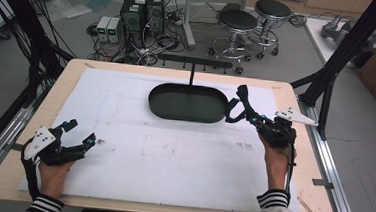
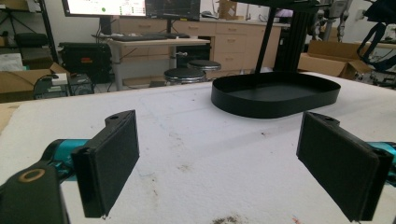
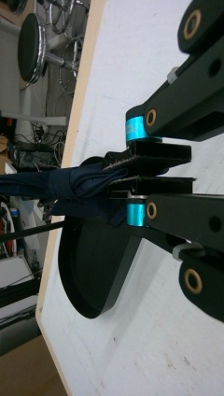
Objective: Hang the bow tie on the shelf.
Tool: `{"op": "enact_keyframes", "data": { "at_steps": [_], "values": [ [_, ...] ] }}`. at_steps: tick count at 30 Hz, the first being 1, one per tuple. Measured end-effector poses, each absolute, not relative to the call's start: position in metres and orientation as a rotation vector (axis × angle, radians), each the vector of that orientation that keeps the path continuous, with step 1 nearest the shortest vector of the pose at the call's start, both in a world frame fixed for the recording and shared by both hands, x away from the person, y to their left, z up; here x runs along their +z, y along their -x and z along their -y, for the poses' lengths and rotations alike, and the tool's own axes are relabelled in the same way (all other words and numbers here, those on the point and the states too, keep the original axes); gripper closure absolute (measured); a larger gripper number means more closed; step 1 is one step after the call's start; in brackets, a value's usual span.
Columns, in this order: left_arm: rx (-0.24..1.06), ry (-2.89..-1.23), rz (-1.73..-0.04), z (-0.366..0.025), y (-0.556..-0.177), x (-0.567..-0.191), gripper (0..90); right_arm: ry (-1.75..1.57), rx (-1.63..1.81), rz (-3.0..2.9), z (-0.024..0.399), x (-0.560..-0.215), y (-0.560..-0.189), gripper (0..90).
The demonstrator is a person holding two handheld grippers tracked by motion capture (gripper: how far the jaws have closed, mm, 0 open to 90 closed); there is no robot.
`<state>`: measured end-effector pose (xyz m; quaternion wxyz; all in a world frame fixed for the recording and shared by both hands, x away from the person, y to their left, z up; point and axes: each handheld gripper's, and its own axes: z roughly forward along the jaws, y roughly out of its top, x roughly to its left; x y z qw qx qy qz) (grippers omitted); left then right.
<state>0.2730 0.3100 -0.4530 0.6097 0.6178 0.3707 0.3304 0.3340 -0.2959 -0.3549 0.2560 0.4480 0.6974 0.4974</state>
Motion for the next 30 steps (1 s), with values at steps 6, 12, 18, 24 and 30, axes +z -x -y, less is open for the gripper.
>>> {"op": "enact_keyframes", "data": {
  "at_steps": [6,12,18,24,30],
  "values": [
    [0.761,-1.427,-0.856,-0.311,-0.273,-0.453,13.5,-1.173,1.415,-1.895,0.286,-0.349,-0.337,85.0],
    [0.759,-1.424,-0.857,-0.311,-0.273,-0.453,13.5,-1.138,1.442,-1.896,0.274,-0.342,-0.343,85.0],
    [0.757,-1.422,-0.860,-0.311,-0.274,-0.453,13.5,-1.113,1.473,-1.893,0.263,-0.339,-0.349,85.0],
    [0.756,-1.421,-0.861,-0.311,-0.274,-0.453,13.5,-1.099,1.524,-1.884,0.253,-0.333,-0.355,85.0],
    [0.755,-1.421,-0.861,-0.311,-0.274,-0.453,13.4,-1.072,1.534,-1.884,0.234,-0.331,-0.366,85.0]
  ]
}}
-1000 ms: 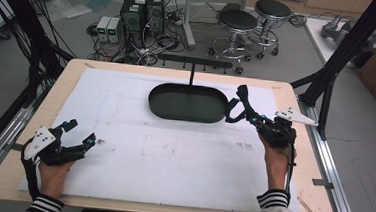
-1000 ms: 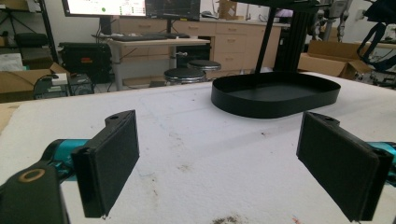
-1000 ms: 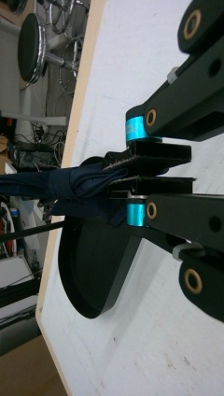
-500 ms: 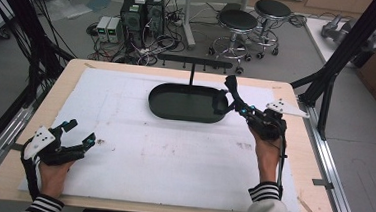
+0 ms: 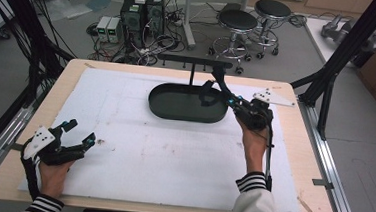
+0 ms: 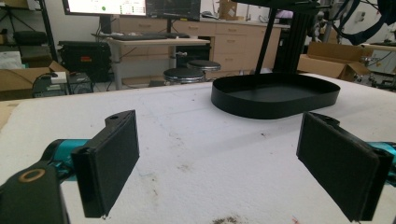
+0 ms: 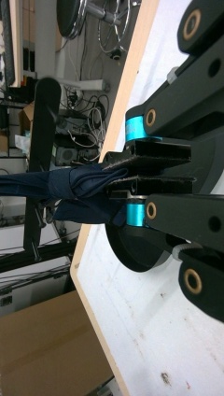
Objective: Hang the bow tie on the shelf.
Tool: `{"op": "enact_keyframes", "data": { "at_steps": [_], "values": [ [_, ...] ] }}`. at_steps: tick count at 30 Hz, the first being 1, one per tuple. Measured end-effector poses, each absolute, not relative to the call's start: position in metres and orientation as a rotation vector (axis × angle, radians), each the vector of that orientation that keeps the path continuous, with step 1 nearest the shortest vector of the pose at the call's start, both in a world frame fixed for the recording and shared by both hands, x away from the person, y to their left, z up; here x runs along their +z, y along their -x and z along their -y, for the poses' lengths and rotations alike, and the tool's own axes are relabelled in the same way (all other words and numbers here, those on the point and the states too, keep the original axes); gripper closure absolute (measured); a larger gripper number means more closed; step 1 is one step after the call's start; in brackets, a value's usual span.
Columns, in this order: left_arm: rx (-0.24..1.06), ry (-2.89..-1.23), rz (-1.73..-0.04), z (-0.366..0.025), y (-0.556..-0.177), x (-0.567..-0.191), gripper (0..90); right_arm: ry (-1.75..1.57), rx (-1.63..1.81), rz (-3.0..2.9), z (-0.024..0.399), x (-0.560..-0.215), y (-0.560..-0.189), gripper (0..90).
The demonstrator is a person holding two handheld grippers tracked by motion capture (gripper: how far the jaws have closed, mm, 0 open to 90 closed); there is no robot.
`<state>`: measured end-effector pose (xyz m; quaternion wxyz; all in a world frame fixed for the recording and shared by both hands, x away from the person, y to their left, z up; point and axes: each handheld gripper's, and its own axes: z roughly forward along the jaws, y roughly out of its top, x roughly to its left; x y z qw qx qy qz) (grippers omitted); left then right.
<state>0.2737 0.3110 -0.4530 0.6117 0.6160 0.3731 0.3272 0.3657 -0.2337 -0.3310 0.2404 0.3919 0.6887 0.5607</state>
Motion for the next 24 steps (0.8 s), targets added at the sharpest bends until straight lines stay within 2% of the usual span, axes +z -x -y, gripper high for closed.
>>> {"op": "enact_keyframes", "data": {
  "at_steps": [14,24],
  "values": [
    [0.755,-1.420,-0.861,-0.311,-0.274,-0.453,13.5,-1.086,1.529,-1.820,0.196,-0.329,-0.385,84.8],
    [0.752,-1.416,-0.864,-0.311,-0.274,-0.453,13.4,-1.129,1.533,-1.769,0.187,-0.332,-0.394,84.8]
  ]
}}
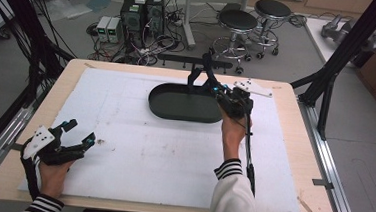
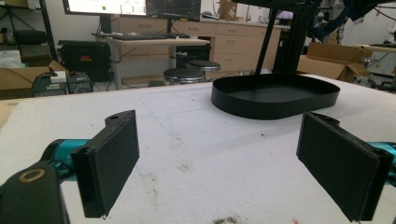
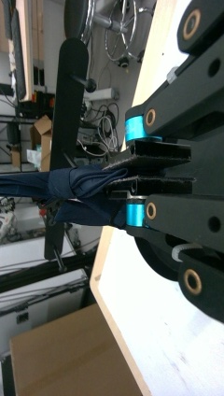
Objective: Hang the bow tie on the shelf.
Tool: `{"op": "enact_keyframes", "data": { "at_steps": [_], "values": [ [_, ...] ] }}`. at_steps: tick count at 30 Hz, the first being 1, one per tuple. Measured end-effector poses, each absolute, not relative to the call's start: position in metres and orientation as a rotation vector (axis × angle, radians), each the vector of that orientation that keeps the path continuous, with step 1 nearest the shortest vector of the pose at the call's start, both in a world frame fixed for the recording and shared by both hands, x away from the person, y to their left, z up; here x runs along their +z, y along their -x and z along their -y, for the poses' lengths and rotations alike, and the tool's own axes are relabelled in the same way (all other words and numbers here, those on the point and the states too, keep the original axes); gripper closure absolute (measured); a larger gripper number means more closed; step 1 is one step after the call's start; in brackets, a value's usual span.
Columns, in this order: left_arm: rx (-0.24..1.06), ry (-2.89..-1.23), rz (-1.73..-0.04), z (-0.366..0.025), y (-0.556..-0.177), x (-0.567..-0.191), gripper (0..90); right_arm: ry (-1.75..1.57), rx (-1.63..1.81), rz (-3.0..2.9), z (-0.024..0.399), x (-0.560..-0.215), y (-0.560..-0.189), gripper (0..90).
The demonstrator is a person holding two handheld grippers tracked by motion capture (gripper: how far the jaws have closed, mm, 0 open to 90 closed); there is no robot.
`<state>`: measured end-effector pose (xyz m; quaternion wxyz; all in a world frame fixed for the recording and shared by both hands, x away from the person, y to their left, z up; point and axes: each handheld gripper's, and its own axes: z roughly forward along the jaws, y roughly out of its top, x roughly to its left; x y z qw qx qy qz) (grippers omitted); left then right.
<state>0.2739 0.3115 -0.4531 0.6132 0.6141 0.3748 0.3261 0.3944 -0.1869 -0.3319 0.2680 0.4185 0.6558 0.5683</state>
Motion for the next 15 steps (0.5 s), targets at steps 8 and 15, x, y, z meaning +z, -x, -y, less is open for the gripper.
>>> {"op": "enact_keyframes", "data": {
  "at_steps": [8,15],
  "values": [
    [0.752,-1.416,-0.864,-0.311,-0.274,-0.453,13.5,-1.146,1.472,-1.720,0.180,-0.330,-0.404,84.8],
    [0.750,-1.416,-0.864,-0.312,-0.274,-0.453,13.5,-1.168,1.446,-1.697,0.179,-0.335,-0.410,84.9]
  ]
}}
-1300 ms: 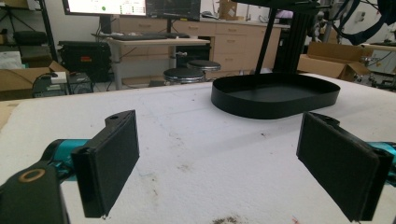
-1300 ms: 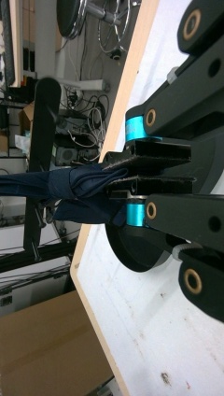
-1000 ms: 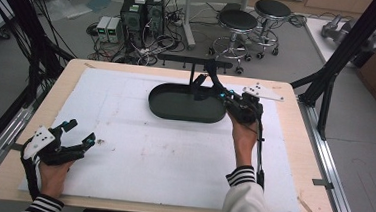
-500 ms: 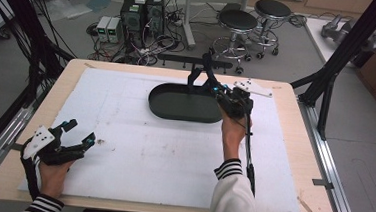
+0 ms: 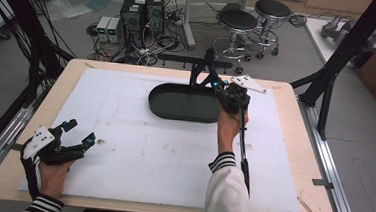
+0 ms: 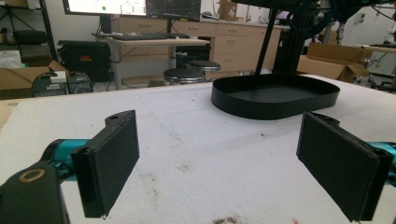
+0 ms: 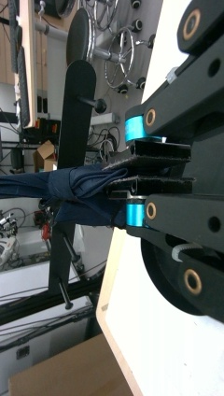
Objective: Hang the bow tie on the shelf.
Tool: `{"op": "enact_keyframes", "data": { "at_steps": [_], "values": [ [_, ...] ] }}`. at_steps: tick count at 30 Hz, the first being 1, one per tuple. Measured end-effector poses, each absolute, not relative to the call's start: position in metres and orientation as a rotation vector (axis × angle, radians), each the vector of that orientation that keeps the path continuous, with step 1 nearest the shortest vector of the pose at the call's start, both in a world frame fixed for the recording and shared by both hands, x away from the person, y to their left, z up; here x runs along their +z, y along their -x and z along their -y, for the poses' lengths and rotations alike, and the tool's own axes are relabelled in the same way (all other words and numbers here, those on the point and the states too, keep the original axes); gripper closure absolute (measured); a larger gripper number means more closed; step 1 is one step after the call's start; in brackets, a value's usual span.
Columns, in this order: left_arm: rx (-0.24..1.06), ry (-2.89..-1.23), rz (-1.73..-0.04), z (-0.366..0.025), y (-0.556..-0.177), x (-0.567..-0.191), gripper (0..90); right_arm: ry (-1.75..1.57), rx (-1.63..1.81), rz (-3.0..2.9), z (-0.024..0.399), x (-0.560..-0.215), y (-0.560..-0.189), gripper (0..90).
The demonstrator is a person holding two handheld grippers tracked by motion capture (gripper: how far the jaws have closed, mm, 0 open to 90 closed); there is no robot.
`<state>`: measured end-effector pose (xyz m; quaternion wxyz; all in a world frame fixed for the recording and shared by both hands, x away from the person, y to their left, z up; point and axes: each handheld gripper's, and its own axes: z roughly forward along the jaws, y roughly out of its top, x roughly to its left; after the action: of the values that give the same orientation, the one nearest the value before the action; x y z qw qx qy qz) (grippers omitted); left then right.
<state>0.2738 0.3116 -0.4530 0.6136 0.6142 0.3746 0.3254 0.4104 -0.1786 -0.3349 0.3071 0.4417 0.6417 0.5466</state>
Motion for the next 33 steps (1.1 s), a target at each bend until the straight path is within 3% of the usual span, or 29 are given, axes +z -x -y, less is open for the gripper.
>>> {"op": "enact_keyframes", "data": {
  "at_steps": [33],
  "values": [
    [0.756,-1.421,-0.857,-0.311,-0.273,-0.453,13.4,-1.235,1.229,-1.716,0.166,-0.360,-0.438,82.2]
  ]
}}
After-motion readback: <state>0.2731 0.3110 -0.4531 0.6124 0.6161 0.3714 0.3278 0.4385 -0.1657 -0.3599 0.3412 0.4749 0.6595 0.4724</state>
